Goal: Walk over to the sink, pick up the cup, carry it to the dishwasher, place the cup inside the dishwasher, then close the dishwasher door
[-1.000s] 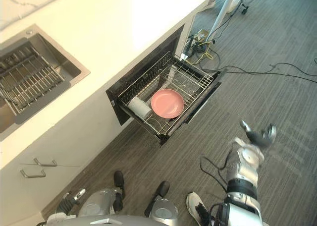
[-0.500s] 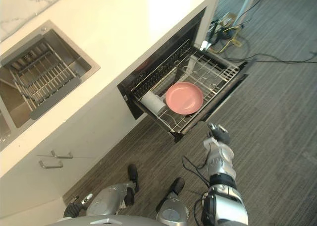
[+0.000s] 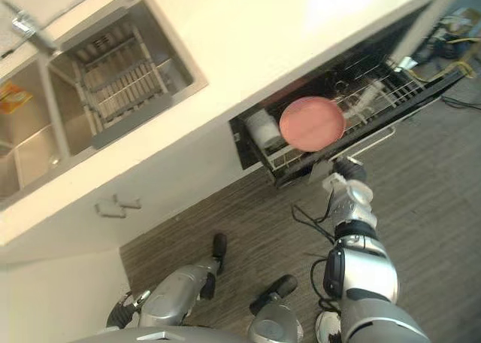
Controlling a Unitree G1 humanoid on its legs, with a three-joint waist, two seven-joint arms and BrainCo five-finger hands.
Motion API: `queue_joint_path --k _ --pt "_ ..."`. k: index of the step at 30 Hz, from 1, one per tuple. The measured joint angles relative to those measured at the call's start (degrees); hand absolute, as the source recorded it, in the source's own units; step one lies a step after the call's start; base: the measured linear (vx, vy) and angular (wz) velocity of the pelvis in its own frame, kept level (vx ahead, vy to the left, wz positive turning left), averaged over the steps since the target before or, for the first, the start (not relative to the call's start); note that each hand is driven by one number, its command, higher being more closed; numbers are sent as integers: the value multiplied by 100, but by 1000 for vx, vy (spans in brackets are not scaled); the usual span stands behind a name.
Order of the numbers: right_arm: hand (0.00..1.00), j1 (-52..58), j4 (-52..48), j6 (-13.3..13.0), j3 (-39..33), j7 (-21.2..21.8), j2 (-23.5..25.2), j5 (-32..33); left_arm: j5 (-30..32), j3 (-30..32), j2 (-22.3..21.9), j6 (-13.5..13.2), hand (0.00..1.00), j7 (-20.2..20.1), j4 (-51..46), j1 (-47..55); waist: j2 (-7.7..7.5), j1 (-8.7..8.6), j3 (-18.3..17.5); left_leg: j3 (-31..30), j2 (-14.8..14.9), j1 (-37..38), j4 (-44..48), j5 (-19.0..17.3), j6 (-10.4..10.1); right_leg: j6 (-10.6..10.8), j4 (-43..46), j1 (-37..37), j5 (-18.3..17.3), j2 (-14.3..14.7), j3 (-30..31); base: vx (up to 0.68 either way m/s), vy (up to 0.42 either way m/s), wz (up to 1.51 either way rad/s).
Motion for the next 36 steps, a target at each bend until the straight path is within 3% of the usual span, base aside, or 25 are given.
queue_joint_path --k 5,6,9,13,18,23,25,27,31,36 --pt "100 -890 78 154 705 194 115 -534 25 -57 4 -69 0 -34 10 45 75 330 -12 -189 -72 15 -166 179 -84 -27 1093 -214 -603 -453 -198 -41 -57 30" --pt "0 -1032 91 156 826 260 174 -667 47 -60 5 -84 0 -39 12 47 79 382 -11 -202 -79 15 -170 200 -110 3 1198 -225 -656 -493 -220 -34 -96 23" --pt "0 -1353 227 153 1062 246 328 -1165 54 -112 4 -90 0 -138 29 49 77 482 -17 -201 -78 18 -189 288 -218 -32 1388 -253 -785 -564 -244 -38 -98 9" --pt "0 -1329 207 134 1120 216 379 -1297 65 -229 3 -120 0 -167 51 49 77 441 -17 -174 -47 35 -245 436 -291 -80 1398 -267 -817 -546 -234 -73 -107 -3" --pt "0 -291 -683 -90 1115 -32 772 -1262 61 -214 17 -218 0 -145 216 51 -61 370 -154 -14 85 98 -341 433 -289 -124 1244 -285 -773 -362 -111 -74 -84 -12" --pt "0 2176 -1388 -302 1100 -387 1871 -1208 1 27 164 -220 0 -131 269 206 -618 145 -368 369 210 217 -343 304 -430 -108 678 -143 -449 -71 70 -38 -42 -26" --pt "0 2981 -1094 -399 1094 -378 2126 -1534 -16 167 197 -221 0 -129 274 216 -730 26 -431 517 234 334 -338 177 -406 -84 454 -16 -336 15 138 -51 17 -28" --pt "0 3654 -156 -454 1067 -321 2287 -2442 -17 389 251 -213 0 -124 307 193 -900 -166 -549 706 297 398 -344 -43 -278 -71 238 43 -238 136 230 -89 44 -27" --pt "0 3918 464 -430 596 -29 2327 -2646 -111 512 389 -194 0 -123 442 84 -1168 -206 -720 807 313 432 -467 -38 -230 -81 -10 49 -119 221 258 -48 19 -16" --pt "0 4102 526 -46 120 281 2469 -2848 -193 797 490 -74 0 -106 445 12 -1531 -220 -989 893 198 547 -680 -53 -45 17 82 89 -213 125 226 22 18 9"
